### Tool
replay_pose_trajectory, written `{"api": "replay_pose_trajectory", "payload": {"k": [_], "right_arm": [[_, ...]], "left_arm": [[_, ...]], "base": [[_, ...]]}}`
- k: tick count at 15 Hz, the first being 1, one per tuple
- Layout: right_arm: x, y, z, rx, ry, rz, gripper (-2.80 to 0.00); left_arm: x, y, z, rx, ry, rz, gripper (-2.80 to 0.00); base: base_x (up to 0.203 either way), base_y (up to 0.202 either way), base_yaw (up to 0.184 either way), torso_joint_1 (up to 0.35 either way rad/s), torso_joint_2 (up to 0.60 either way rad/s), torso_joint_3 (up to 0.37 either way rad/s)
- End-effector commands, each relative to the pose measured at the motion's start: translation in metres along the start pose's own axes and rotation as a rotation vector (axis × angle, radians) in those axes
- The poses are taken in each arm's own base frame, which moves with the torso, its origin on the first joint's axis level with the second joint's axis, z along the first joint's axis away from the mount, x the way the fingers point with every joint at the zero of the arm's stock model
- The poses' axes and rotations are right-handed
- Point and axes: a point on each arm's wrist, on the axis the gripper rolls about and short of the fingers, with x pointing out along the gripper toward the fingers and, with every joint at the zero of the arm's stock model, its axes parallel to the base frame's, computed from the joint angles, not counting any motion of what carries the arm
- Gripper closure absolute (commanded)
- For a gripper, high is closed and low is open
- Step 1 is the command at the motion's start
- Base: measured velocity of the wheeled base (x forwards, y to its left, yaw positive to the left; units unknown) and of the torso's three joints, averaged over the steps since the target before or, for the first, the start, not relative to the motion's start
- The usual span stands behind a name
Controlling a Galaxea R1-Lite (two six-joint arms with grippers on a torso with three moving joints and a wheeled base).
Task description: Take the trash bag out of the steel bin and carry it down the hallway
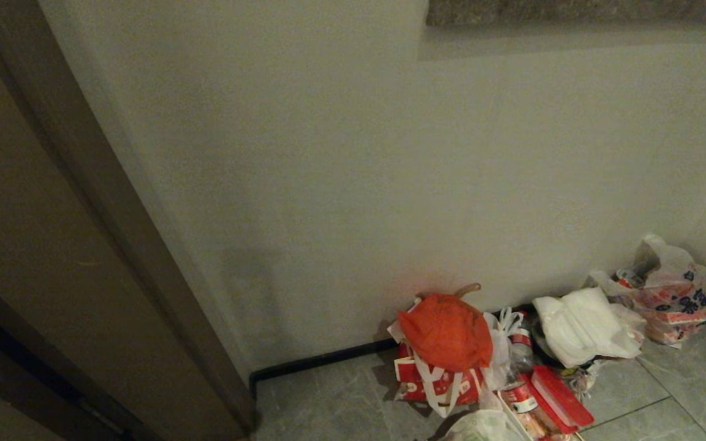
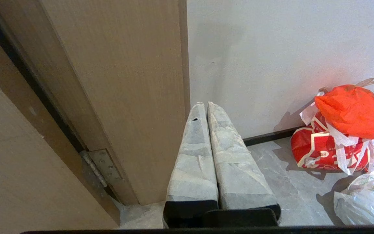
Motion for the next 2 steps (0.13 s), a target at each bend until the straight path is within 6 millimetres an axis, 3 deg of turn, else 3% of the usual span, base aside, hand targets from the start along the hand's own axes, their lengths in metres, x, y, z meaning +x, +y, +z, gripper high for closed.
{"api": "replay_pose_trajectory", "payload": {"k": [1, 2], "right_arm": [[-0.0001, 0.0, 0.0, 0.001, 0.0, 0.001, 0.0], [-0.0001, 0.0, 0.0, 0.001, 0.0, 0.001, 0.0]], "left_arm": [[0.0001, 0.0, -0.0004, -0.001, 0.002, 0.001, 0.0], [0.0001, 0.0, -0.0004, -0.001, 0.002, 0.001, 0.0]], "base": [[0.0, 0.0, 0.0, 0.0, 0.0, 0.0], [0.0, 0.0, 0.0, 0.0, 0.0, 0.0]]}}
